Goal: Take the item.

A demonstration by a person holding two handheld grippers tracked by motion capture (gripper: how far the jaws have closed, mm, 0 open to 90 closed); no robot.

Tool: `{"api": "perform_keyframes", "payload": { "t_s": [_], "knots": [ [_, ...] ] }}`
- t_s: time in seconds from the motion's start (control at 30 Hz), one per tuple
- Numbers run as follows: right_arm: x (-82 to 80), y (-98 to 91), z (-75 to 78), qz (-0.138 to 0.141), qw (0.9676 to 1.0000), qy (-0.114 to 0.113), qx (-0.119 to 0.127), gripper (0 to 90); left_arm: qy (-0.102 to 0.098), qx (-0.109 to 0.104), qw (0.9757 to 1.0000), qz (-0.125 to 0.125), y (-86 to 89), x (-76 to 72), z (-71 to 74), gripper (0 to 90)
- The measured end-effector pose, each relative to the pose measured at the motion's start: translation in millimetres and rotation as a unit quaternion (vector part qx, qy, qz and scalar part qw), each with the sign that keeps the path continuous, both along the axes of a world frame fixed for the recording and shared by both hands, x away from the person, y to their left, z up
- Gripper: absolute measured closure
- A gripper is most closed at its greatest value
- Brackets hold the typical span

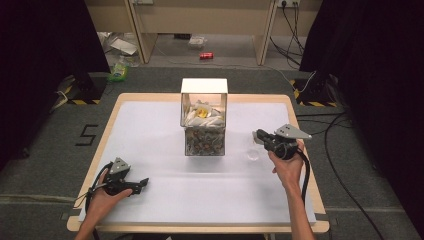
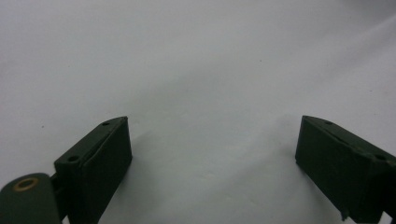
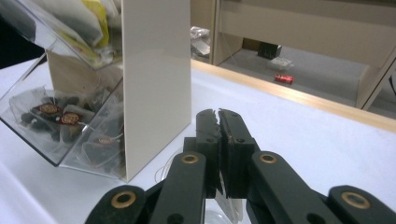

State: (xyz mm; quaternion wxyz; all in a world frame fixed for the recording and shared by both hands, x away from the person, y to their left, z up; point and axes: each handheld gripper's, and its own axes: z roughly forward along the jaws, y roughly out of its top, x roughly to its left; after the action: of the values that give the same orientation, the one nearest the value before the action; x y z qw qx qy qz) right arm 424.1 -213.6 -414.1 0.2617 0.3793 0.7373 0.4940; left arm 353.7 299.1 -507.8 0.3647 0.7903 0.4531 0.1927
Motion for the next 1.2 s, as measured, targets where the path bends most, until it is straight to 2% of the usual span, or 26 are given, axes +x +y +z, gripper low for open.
{"api": "perform_keyframes", "payload": {
  "t_s": [0.27, 0.6, 1.2],
  "knots": [
    [4.0, 3.7, -9.5, 0.0, 0.9997, 0.013, -0.019, 87.0, 0.0, 0.0, 1.0, 0.0, -0.1, 0.0, 0.0, 9.8],
    [6.8, 5.2, -14.3, -0.001, 0.9995, 0.024, -0.02, 81.5, 0.0, 0.0, 1.0, 0.0, -0.1, 0.0, 0.0, 9.8],
    [0.4, 11.8, 0.3, -0.005, 0.9998, 0.009, -0.017, 64.5, 0.0, 0.0, 1.0, 0.0, 0.0, 0.0, 0.0, 9.8]
  ]
}}
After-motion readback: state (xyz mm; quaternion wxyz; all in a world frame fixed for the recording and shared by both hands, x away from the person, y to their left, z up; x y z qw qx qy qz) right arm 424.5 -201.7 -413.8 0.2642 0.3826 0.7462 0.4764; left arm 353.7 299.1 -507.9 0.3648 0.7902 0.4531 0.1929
